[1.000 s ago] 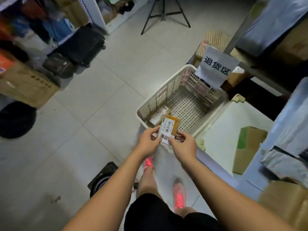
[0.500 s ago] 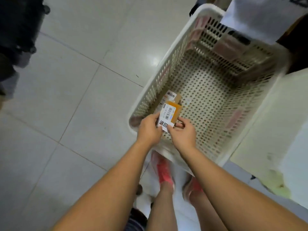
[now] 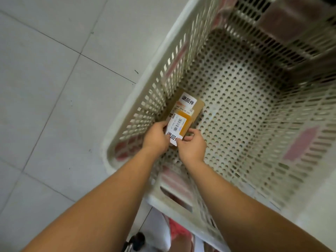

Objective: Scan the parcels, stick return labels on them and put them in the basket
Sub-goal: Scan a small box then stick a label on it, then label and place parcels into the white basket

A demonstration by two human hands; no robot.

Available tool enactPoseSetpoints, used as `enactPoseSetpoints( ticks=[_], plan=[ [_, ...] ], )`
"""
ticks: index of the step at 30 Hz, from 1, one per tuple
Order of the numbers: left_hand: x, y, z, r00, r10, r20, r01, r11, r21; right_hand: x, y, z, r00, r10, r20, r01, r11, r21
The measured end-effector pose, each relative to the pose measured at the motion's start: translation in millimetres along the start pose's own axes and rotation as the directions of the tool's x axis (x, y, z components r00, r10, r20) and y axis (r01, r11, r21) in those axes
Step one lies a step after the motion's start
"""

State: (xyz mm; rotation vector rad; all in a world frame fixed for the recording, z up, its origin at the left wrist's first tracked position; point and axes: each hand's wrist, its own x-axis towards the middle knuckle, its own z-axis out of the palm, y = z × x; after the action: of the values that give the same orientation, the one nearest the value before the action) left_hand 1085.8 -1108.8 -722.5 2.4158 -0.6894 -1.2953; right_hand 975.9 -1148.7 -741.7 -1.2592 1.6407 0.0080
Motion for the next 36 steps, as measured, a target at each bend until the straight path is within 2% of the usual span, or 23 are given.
enactPoseSetpoints(
  ticks=[3, 6, 8, 11, 15, 19, 23, 28, 31, 36],
  plan=[
    [-9, 5, -5, 0.999, 0.031, 0.007, -0.032, 0.997, 0.077, -6, -6, -10, 0.999, -0.014, 0.029, 0.016, 0.997, -0.072],
    [-34, 24, -27, 0.996, 0.084, -0.011, -0.076, 0.940, 0.332, -28, -24, -43, 0.991, -0.119, 0.059, 0.130, 0.962, -0.239],
    [-61, 47, -48, 0.988, 0.155, -0.015, -0.127, 0.855, 0.504, -49, -46, -80, 0.972, -0.219, 0.084, 0.234, 0.881, -0.412],
    [-113, 97, -89, 0.961, 0.277, -0.003, -0.209, 0.733, 0.647, -92, -90, -151, 0.937, -0.321, 0.139, 0.335, 0.711, -0.618],
    [-198, 187, -152, 0.914, 0.406, 0.007, -0.268, 0.589, 0.762, -171, -159, -253, 0.918, -0.381, 0.112, 0.328, 0.566, -0.757],
    [-292, 283, -205, 0.843, 0.538, 0.028, -0.348, 0.504, 0.791, -268, -220, -354, 0.894, -0.444, 0.062, 0.303, 0.495, -0.815],
    [-392, 369, -235, 0.749, 0.662, 0.023, -0.403, 0.429, 0.808, -365, -260, -448, 0.857, -0.511, -0.064, 0.242, 0.509, -0.826],
    [-520, 450, -237, 0.643, 0.762, 0.071, -0.459, 0.310, 0.833, -475, -269, -551, 0.813, -0.538, -0.221, 0.190, 0.604, -0.774],
    [-588, 482, -223, 0.571, 0.819, 0.060, -0.465, 0.262, 0.846, -528, -254, -605, 0.772, -0.546, -0.325, 0.188, 0.685, -0.704],
    [-692, 511, -171, 0.492, 0.871, 0.006, -0.502, 0.277, 0.819, -606, -184, -693, 0.692, -0.593, -0.413, 0.199, 0.706, -0.680]
  ],
)
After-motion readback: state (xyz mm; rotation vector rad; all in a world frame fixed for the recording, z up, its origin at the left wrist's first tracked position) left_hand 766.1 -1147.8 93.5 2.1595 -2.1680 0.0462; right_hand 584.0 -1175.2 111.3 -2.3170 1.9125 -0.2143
